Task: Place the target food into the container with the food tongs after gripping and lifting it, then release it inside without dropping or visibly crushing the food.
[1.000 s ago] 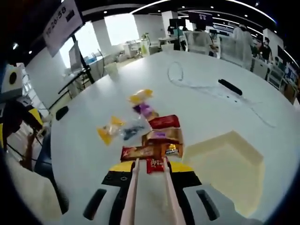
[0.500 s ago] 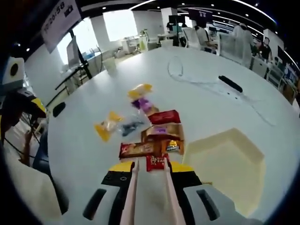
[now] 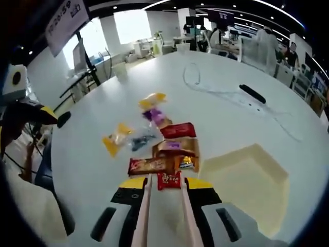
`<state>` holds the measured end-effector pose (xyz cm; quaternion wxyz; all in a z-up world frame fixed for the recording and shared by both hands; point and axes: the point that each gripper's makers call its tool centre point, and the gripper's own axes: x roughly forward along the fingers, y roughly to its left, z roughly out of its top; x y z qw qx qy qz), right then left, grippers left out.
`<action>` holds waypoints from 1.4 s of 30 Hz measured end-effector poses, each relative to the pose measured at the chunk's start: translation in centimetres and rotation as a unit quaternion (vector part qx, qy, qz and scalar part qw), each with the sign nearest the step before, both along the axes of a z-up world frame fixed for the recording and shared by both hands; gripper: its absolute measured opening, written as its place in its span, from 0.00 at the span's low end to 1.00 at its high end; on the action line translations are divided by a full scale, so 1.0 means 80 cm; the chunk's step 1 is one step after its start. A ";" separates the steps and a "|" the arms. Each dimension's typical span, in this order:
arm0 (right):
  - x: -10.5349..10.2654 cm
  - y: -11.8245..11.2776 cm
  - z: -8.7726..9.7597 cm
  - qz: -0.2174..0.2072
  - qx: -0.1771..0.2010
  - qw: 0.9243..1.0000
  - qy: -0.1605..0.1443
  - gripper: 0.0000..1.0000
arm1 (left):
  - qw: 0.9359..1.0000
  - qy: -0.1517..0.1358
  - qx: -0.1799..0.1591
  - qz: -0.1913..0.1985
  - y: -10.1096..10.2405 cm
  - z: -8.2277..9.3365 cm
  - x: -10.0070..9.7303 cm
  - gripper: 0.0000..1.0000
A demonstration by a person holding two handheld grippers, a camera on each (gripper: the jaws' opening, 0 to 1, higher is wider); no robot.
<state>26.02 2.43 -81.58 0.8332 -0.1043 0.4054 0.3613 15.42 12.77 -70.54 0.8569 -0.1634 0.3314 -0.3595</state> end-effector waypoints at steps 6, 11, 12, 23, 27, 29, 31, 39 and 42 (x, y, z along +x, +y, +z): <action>0.002 0.003 -0.006 0.011 -0.013 1.000 0.002 0.28 | 1.000 -0.002 -0.003 0.006 0.003 0.002 0.001 0.77; -0.001 0.007 -0.013 0.017 -0.021 1.000 0.012 0.28 | 1.000 0.002 -0.007 0.011 0.007 -0.003 -0.003 0.76; -0.002 0.008 -0.014 0.018 -0.022 0.999 0.014 0.28 | 1.000 0.004 -0.009 0.012 0.007 -0.005 -0.003 0.76; 0.001 0.004 -0.018 0.014 -0.032 0.999 0.017 0.28 | 1.000 0.004 -0.019 0.006 0.002 -0.004 0.000 0.76; 0.000 0.005 -0.023 0.015 -0.038 0.999 0.021 0.28 | 1.000 0.008 -0.020 0.010 0.010 -0.009 -0.004 0.75; -0.002 0.006 -0.025 0.022 -0.047 0.998 0.020 0.28 | 1.000 0.011 -0.022 0.008 0.011 -0.010 -0.005 0.76; -0.002 0.007 -0.028 0.027 -0.051 0.998 0.020 0.28 | 1.000 0.012 -0.022 0.006 0.011 -0.011 -0.006 0.75; 0.002 0.013 -0.030 0.028 -0.048 0.998 0.026 0.28 | 0.999 0.009 -0.035 0.003 0.010 -0.009 0.001 0.75; 0.005 0.014 -0.031 0.029 -0.049 0.998 0.026 0.28 | 0.999 0.010 -0.038 0.001 0.008 -0.009 0.003 0.75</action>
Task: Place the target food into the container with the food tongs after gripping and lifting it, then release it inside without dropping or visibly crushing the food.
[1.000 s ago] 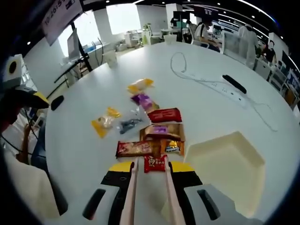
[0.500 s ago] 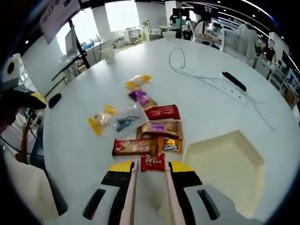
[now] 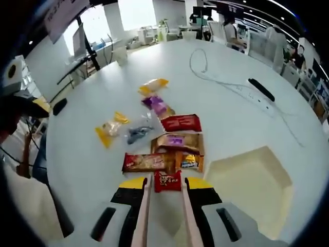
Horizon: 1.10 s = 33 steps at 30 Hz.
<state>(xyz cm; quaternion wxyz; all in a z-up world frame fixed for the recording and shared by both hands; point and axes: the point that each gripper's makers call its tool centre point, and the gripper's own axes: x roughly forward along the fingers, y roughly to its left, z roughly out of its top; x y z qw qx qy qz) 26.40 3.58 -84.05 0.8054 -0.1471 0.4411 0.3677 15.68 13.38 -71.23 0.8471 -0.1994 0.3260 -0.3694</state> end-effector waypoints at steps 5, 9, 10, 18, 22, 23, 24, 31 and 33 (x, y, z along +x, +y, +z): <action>0.000 0.001 -0.002 0.003 -0.003 1.000 0.002 0.28 | 1.000 0.003 0.000 0.002 0.003 -0.003 0.003 0.75; 0.000 0.005 -0.003 0.009 -0.005 1.000 0.002 0.28 | 1.000 0.006 0.001 0.002 0.004 -0.004 0.005 0.75; 0.000 0.005 -0.003 0.009 -0.005 1.000 0.002 0.28 | 1.000 0.007 0.001 0.002 0.004 -0.004 0.005 0.75; 0.004 0.006 -0.005 0.012 -0.011 1.000 -0.012 0.28 | 1.000 0.010 0.001 0.001 0.005 -0.007 0.008 0.75; 0.004 0.005 -0.007 0.013 -0.011 1.000 -0.010 0.28 | 1.000 0.012 0.001 0.001 0.006 -0.009 0.007 0.75; 0.003 0.005 -0.008 0.014 -0.013 1.000 -0.009 0.28 | 1.000 0.012 0.001 0.001 0.006 -0.009 0.007 0.75; 0.003 0.005 -0.008 0.014 -0.013 1.000 -0.008 0.28 | 1.000 0.012 0.001 0.001 0.006 -0.009 0.007 0.75; 0.001 0.005 -0.011 0.019 -0.018 1.000 -0.007 0.28 | 1.000 0.013 0.000 0.003 0.009 -0.008 0.008 0.75; 0.002 0.005 -0.010 0.020 -0.020 1.000 -0.009 0.27 | 1.000 0.013 0.000 0.004 0.009 -0.009 0.008 0.75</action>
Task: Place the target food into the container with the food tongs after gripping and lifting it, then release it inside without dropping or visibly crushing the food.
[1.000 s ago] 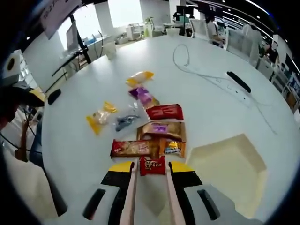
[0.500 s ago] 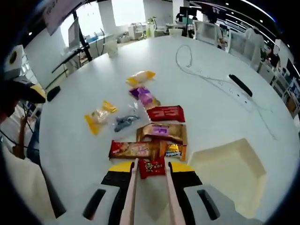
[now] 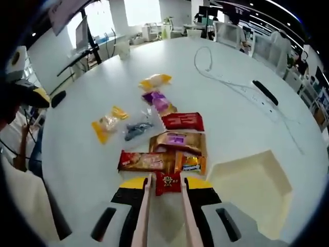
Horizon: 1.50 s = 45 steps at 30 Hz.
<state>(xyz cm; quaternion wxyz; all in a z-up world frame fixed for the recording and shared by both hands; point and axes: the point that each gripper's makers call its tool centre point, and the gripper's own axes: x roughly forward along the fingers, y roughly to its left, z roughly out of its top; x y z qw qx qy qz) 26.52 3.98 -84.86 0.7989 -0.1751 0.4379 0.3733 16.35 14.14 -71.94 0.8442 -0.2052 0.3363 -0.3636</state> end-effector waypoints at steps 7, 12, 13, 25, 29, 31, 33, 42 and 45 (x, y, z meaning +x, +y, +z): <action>0.000 0.000 -0.001 0.002 -0.001 1.000 0.001 0.27 | 1.000 0.002 0.000 0.000 0.000 0.001 -0.002 0.74; -0.002 -0.001 -0.002 0.002 0.000 1.000 0.001 0.27 | 1.000 0.004 0.001 0.000 0.002 -0.001 -0.003 0.74; -0.002 -0.001 -0.002 0.002 0.001 1.000 0.000 0.27 | 1.000 0.005 0.000 0.000 0.001 -0.001 -0.004 0.74; -0.003 -0.001 -0.002 0.007 0.001 1.000 -0.005 0.27 | 1.000 0.005 0.000 -0.011 -0.004 0.000 -0.010 0.74; -0.003 0.000 -0.002 0.002 0.007 1.000 -0.005 0.27 | 1.000 0.005 -0.001 -0.011 -0.003 0.001 -0.010 0.74; -0.003 0.000 -0.002 0.001 0.008 1.000 -0.004 0.27 | 1.000 0.002 0.000 -0.010 -0.001 0.005 -0.009 0.74; -0.004 0.000 -0.002 -0.001 0.012 1.000 -0.006 0.27 | 1.000 -0.003 0.006 -0.005 0.002 0.008 -0.008 0.75; -0.003 0.000 -0.002 -0.001 0.019 1.000 -0.006 0.27 | 1.000 -0.002 0.002 -0.004 0.000 0.005 -0.007 0.75; -0.003 0.000 -0.003 0.000 0.018 1.000 -0.007 0.27 | 1.000 -0.002 -0.001 -0.008 -0.003 0.005 -0.006 0.75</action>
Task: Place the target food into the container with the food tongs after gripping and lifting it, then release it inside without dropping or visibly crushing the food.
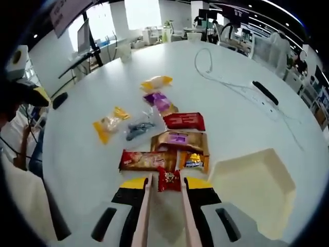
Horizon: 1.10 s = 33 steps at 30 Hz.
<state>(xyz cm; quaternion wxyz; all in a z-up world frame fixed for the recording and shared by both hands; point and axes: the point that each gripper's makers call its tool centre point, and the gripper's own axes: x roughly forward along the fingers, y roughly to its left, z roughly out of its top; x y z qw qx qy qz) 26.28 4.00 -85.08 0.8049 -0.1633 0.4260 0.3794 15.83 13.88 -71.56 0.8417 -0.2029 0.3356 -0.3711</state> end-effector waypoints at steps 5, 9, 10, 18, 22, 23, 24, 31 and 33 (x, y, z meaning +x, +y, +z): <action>0.001 0.000 0.000 -0.002 -0.001 1.000 0.003 0.27 | 1.000 0.001 0.000 0.000 0.002 -0.002 0.000 0.74; -0.001 0.002 0.001 0.002 0.000 1.000 0.006 0.28 | 1.000 0.001 0.001 0.002 0.005 -0.002 0.001 0.74; -0.002 0.002 0.001 0.006 -0.002 1.000 0.005 0.29 | 1.000 0.002 0.001 0.003 0.006 -0.003 0.001 0.74; -0.005 0.002 0.002 -0.002 -0.002 1.000 0.013 0.29 | 1.000 -0.001 0.001 0.004 0.008 -0.001 0.000 0.74; -0.005 0.002 0.007 -0.004 0.002 1.000 0.012 0.29 | 1.000 0.000 0.003 0.003 0.007 -0.002 -0.002 0.74; -0.005 0.001 0.007 -0.005 0.003 1.000 0.011 0.29 | 1.000 0.000 0.002 0.003 0.007 -0.003 -0.002 0.74; -0.004 0.001 0.007 -0.007 0.003 1.000 0.012 0.29 | 1.000 0.000 0.002 0.002 0.006 -0.003 -0.001 0.74; -0.005 -0.002 0.009 -0.017 0.010 1.000 0.014 0.29 | 1.000 0.000 0.002 0.000 0.003 -0.003 -0.002 0.73; -0.004 -0.002 0.011 -0.026 0.015 0.999 0.015 0.29 | 1.000 0.000 0.003 -0.002 0.002 -0.003 -0.002 0.73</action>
